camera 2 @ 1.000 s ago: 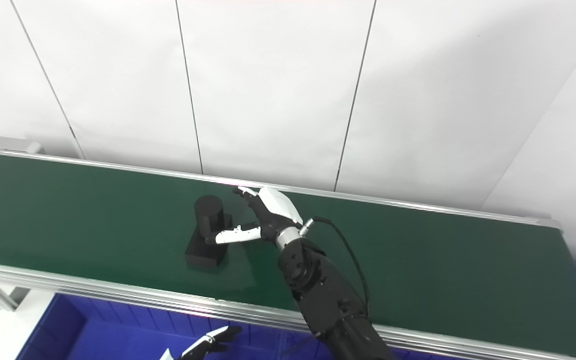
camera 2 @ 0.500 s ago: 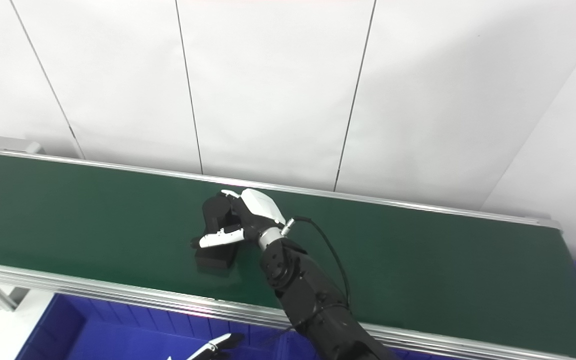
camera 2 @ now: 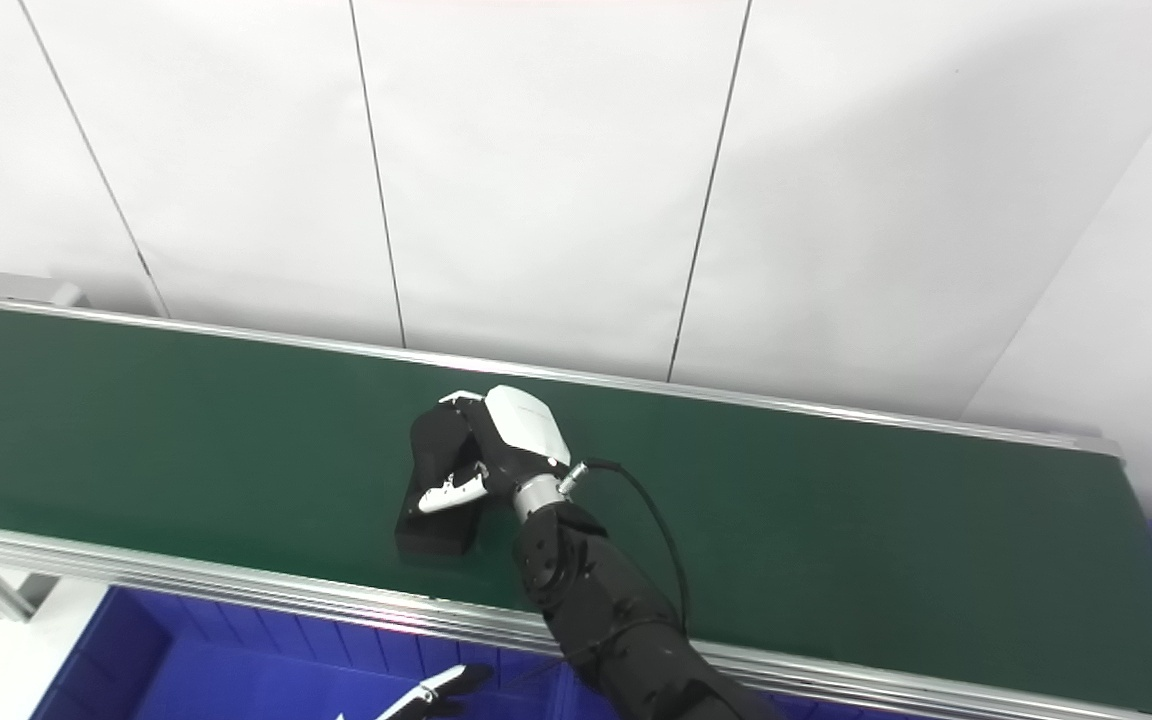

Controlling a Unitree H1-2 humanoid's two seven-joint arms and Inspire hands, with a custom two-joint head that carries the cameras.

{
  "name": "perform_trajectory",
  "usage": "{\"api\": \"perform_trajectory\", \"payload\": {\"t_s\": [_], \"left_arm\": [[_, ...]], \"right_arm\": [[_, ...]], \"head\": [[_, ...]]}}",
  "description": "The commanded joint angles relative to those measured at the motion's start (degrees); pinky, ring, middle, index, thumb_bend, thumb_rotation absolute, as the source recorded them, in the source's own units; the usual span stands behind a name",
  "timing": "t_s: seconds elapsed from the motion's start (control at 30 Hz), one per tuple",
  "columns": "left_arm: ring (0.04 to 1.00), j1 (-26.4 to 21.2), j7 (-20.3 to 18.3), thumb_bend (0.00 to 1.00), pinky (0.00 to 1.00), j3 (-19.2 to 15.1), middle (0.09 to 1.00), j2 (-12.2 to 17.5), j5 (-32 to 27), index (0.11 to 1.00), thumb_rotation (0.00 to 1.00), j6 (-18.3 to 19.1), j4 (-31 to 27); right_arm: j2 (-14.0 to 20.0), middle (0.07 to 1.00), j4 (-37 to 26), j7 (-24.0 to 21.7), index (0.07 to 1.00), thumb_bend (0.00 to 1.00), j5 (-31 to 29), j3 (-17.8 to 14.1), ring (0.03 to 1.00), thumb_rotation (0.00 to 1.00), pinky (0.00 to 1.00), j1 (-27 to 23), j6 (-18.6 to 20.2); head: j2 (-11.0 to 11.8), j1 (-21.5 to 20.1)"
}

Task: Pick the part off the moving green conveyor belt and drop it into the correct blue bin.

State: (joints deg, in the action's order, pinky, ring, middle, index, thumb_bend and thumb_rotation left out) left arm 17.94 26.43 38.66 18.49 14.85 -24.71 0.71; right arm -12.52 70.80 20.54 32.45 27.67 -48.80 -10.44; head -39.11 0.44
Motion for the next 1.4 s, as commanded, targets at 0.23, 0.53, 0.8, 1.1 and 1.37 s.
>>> {"api": "perform_trajectory", "payload": {"t_s": [0.23,0.53,0.8,1.1,1.37], "left_arm": [[0.866,-0.77,0.15,0.92,0.81,-0.59,0.895,0.41,-0.49,0.857,0.34,-2.20,-1.08],[0.869,-1.76,-1.68,0.91,0.82,-1.66,0.895,0.91,-3.67,0.861,0.32,-2.21,-0.60],[0.857,-2.52,-2.36,0.90,0.79,-3.14,0.898,1.47,-3.64,0.872,0.35,-2.21,-0.48],[0.881,-1.72,-8.21,0.92,0.82,-7.13,0.898,0.45,-7.85,0.871,0.38,-2.22,-2.31],[0.884,-1.28,-14.66,0.92,0.83,-12.15,0.897,-2.87,-10.40,0.870,0.36,-2.19,-3.18]], "right_arm": [[-1.29,0.503,0.16,6.42,0.549,0.51,-0.41,-0.49,0.400,0.00,0.42,-2.29,-4.83],[0.28,0.486,-5.33,9.46,0.563,0.51,-1.49,-2.22,0.404,0.00,0.42,0.70,-6.51],[4.27,0.486,-23.42,9.19,0.567,0.50,-1.79,-4.65,0.388,0.00,0.37,10.11,-6.61],[10.61,0.494,-55.35,0.20,0.564,0.50,-3.93,-8.59,0.393,0.00,0.38,27.64,-1.60],[14.72,0.501,-71.06,-7.07,0.568,0.50,-6.52,-12.04,0.391,0.00,0.38,39.61,-0.38]], "head": [[0.12,-0.54],[0.01,-2.05],[-1.48,-3.82],[-6.04,-3.92],[-8.87,-1.36]]}}
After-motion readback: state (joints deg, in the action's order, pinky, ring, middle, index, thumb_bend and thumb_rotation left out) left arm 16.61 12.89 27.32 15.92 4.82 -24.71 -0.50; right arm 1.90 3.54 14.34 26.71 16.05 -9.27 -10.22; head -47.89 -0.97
